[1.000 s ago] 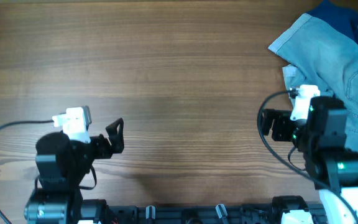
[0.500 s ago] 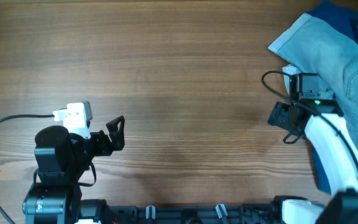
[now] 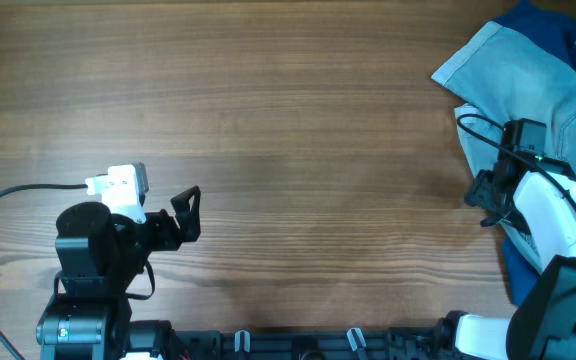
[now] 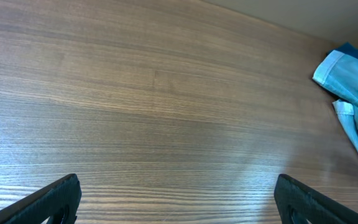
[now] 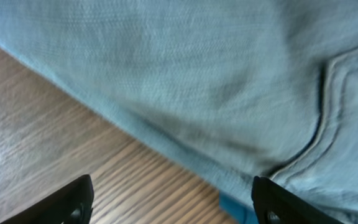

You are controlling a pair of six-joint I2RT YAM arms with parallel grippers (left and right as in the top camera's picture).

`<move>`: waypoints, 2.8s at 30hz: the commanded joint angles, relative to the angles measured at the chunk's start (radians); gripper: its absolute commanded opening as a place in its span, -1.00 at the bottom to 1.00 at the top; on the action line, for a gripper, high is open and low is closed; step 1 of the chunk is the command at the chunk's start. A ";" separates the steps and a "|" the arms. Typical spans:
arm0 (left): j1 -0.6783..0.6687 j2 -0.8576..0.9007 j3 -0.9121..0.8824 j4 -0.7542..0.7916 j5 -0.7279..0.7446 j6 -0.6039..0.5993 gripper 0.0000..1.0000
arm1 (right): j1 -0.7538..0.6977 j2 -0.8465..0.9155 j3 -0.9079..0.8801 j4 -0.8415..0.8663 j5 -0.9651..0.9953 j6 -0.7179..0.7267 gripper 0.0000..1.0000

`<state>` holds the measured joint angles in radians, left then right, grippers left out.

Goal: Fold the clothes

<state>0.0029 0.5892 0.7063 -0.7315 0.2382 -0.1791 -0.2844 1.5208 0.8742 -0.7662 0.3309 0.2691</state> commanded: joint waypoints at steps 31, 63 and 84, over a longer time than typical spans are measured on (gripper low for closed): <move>-0.001 -0.001 0.018 0.000 0.019 -0.013 1.00 | -0.051 0.047 -0.082 0.066 -0.014 -0.164 -0.02; -0.001 -0.001 0.018 0.009 0.019 -0.013 1.00 | 0.169 -0.155 0.494 -0.257 -0.156 -0.296 -0.92; -0.001 -0.001 0.018 0.008 0.019 -0.013 0.99 | 0.102 0.362 0.314 -0.291 0.017 -0.237 -0.09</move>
<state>0.0029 0.5892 0.7063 -0.7261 0.2382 -0.1822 -0.1551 1.7863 1.1973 -1.0557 0.2714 -0.0189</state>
